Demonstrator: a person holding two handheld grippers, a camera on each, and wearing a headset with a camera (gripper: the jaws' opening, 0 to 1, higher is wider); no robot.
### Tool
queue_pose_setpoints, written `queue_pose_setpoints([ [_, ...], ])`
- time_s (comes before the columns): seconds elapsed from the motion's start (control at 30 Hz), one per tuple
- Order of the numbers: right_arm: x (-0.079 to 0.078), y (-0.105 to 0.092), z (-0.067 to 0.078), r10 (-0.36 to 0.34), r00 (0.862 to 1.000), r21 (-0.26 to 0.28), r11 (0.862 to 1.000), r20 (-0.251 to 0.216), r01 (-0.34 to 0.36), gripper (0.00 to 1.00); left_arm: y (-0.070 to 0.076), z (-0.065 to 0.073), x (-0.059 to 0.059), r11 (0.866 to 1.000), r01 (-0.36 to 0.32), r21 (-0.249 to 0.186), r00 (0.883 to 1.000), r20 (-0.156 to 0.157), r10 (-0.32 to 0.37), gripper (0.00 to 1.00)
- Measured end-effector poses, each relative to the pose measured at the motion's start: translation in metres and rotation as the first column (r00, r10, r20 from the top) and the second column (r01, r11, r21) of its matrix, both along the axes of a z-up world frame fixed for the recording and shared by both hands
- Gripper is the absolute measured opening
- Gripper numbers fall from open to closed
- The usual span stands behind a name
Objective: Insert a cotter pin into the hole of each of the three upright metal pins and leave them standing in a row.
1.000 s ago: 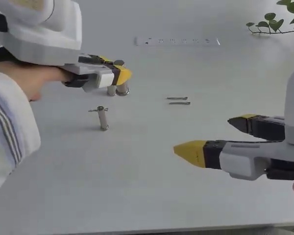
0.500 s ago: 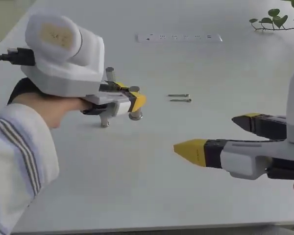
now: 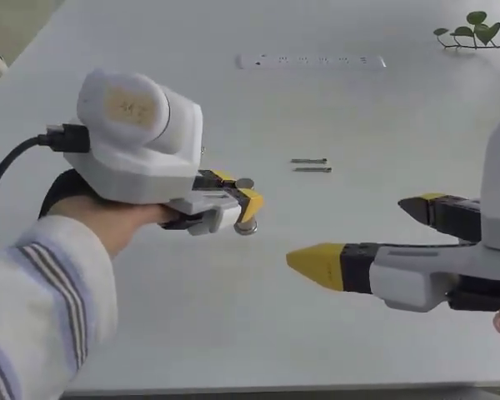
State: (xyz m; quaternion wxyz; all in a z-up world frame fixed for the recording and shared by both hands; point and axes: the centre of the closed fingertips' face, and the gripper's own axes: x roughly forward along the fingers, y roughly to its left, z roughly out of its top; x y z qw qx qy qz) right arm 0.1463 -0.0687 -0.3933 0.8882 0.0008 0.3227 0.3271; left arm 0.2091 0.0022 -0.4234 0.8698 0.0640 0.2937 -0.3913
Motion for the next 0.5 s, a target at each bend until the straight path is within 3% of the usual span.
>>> queue_pose_setpoints([
  [0.5,-0.002,-0.002,-0.008,0.011,1.0,-0.009,1.0,-0.028,-0.011,0.93,-0.007,-0.019,-0.006,0.999,-0.003,0.042,1.0,-0.003,0.003,0.09],
])
